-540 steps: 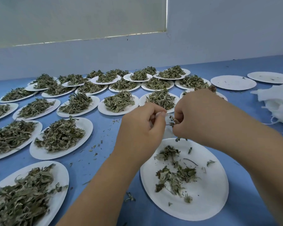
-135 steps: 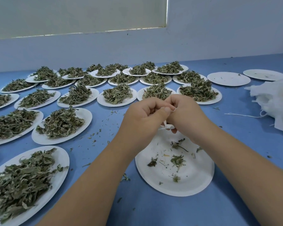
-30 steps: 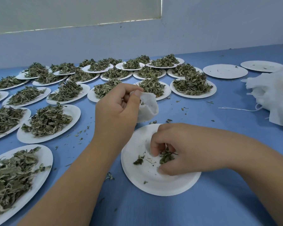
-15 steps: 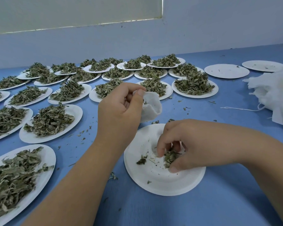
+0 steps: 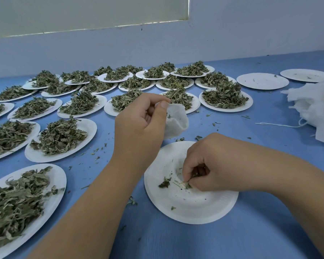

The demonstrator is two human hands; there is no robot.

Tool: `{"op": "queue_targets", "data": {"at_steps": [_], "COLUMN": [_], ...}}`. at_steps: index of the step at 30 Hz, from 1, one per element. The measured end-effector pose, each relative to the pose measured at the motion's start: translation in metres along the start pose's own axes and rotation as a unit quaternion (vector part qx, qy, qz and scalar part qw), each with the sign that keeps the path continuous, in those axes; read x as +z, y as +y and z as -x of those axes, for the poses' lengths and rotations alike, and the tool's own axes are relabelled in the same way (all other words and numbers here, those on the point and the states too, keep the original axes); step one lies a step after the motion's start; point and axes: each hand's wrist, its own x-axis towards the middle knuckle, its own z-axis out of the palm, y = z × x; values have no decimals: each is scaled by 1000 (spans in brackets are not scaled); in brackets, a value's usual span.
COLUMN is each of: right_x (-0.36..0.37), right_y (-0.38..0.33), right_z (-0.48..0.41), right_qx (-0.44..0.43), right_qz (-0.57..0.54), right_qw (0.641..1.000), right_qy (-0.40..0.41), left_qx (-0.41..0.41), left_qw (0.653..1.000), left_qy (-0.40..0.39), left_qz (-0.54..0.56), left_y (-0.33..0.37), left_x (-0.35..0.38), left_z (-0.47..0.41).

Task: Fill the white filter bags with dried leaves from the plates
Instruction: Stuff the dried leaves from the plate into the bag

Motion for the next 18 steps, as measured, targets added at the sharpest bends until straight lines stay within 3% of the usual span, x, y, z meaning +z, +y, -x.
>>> {"op": "queue_targets", "data": {"at_steps": [6,10,18], "right_x": [-1,-14,-37], "right_y": [2,6,15], "right_z": [0,2,9], "right_qx": [-8,-3,-48], "right_qz": [-13,-92,-230], "right_qw": [1000,996,959], "right_qy": [4,17,157], "left_qx": [8,17,39], "left_qw": [1000,1000,997], "left_qy": [-2,-9,-33], "left_qz": [-5,-18,-51], "left_y": [2,3,-1], "left_x": [0,2,6], "left_z": [1,3,5]}}
